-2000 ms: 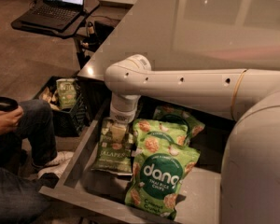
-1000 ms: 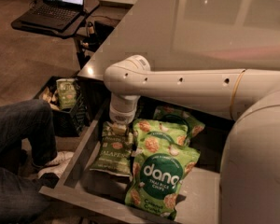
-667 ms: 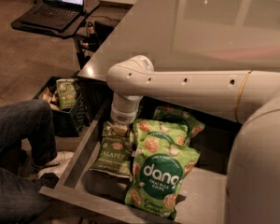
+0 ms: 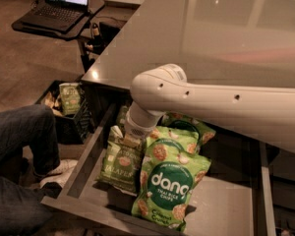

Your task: Pick brown chip bag from top drawer and place on counter

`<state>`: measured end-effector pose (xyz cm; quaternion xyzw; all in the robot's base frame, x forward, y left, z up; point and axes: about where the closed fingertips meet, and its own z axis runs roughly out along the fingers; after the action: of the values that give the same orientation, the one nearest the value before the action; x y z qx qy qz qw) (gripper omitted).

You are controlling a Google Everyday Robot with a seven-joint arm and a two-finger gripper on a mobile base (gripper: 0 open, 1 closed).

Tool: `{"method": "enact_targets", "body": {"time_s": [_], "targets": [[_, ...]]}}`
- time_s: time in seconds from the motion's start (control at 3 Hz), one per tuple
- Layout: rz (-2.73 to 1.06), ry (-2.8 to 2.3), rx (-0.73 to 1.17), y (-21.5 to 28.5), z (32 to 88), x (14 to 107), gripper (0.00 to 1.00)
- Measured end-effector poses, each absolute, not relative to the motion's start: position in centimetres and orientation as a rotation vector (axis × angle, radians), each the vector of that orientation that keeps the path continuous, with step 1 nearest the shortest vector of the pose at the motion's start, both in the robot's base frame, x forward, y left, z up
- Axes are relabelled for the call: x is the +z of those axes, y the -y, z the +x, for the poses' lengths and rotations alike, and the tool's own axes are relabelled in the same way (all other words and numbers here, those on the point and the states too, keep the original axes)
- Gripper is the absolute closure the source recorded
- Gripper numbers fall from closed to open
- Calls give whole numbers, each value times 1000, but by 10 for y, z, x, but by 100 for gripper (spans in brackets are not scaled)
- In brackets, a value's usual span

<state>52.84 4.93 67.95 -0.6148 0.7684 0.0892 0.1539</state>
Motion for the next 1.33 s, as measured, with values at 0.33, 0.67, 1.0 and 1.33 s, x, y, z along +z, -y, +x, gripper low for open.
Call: {"method": "enact_targets", "body": {"time_s": [0.33,0.67,1.0,1.33], "targets": [[-1713,-2191,275,-45,518,693,100],[-1730,-2148,294,-55,511,713,100],[-1796,-2088,318,-76,505,735,100],[-1835,-2048,298,-89,505,762,100]]}}
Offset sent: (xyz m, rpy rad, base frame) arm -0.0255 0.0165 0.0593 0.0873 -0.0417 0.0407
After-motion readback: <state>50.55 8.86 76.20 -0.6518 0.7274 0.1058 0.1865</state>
